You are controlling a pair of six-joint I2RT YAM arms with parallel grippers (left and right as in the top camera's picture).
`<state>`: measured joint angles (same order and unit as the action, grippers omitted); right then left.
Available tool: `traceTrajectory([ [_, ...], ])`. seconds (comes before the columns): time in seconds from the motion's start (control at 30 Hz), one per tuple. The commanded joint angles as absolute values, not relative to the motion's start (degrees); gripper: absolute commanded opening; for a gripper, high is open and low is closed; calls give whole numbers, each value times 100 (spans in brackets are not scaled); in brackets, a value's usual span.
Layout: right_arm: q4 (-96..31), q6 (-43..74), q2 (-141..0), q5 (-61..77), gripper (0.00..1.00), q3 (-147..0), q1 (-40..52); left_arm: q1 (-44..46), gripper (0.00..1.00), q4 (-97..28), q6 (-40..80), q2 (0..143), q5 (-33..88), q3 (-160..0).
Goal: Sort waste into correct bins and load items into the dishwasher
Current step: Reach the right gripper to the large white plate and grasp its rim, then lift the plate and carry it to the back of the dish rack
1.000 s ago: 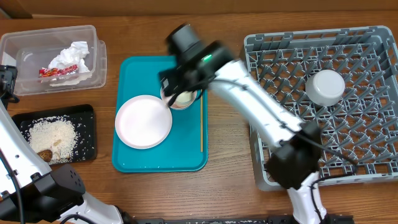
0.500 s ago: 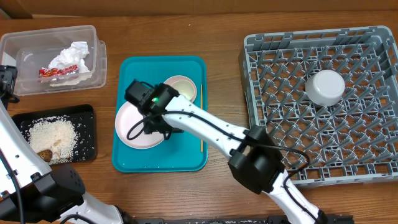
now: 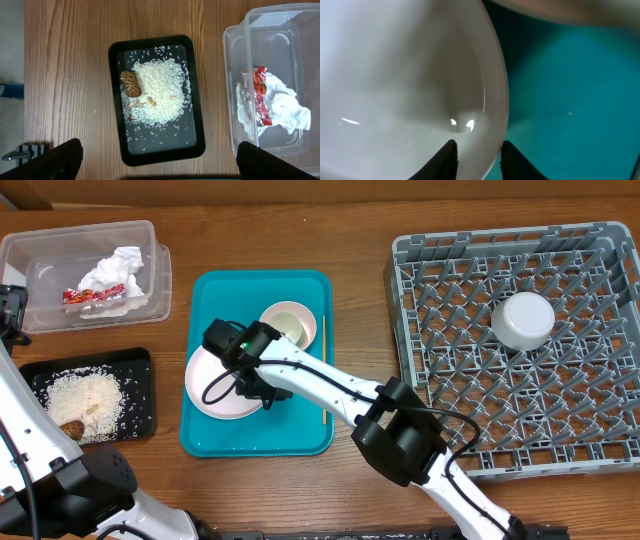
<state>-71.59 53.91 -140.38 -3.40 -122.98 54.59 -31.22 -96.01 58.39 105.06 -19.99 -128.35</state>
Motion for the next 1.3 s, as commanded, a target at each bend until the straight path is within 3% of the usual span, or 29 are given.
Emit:
traceTrajectory([
  [0.0,-7179,5496,-14145,-377,22,-12263,5492,-3107,100,-9596,5933,10562,-2093,-12864],
  [0.33,-7369,5551,-14121,-270,21,-12285,5492,-3107,100,-9596,5933,10562,-2093,-12864],
  [0.5,-7404,5557,-14009,-296,6,-12287,5492,-3107,100,-9596,5933,10562,-2093,-12864],
  [0.57,-7402,5557,-13926,-307,5,-12287,5492,-3107,100,-9594,5931,10562,-2093,-12864],
  [1.27,-7922,5356,-12248,-1437,4,-12287,5277,-3107,100,-9596,5933,10562,-2093,-12864],
])
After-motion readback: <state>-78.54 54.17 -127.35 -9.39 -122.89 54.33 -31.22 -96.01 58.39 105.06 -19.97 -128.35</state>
